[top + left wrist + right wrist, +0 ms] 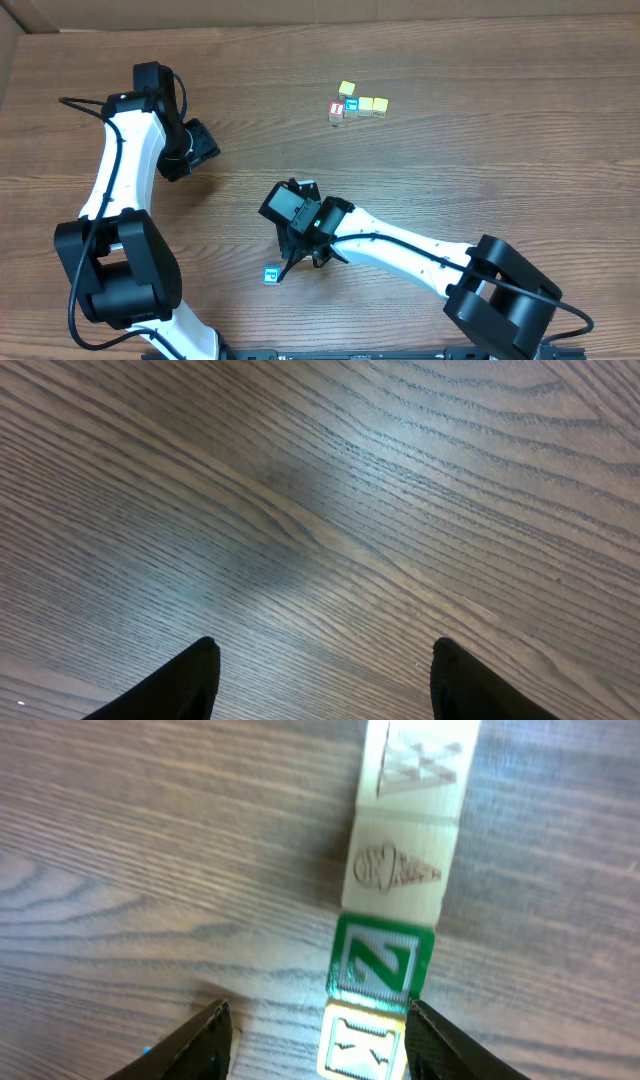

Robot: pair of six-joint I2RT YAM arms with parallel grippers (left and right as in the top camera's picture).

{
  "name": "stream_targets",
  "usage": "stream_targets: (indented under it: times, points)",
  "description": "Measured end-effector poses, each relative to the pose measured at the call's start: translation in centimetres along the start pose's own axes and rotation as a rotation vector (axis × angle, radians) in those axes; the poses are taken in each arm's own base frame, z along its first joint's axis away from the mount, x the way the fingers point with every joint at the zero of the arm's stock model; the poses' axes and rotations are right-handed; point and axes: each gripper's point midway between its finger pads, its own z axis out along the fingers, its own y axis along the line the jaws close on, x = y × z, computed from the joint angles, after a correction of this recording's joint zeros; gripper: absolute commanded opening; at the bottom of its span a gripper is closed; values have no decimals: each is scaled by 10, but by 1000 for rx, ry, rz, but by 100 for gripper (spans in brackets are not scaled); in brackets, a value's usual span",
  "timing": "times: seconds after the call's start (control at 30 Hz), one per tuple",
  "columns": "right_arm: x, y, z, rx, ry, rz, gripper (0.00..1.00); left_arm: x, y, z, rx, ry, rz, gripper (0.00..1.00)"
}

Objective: Flip 5 blocks

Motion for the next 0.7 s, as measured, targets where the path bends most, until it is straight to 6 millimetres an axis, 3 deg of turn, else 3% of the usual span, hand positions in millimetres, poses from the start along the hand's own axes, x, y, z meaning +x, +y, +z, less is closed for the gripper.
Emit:
stream_targets:
  times: [0.3, 0.57, 0.7]
  points:
    - [-12, -27, -5, 47, 29, 38, 52, 0, 0, 0, 0, 0, 0, 60]
    - [-6, 1, -20, -81, 88, 5, 51, 0, 0, 0, 0, -1, 0, 60]
    - [14, 19, -22, -82, 96, -33, 52, 0, 0, 0, 0, -1, 0, 61]
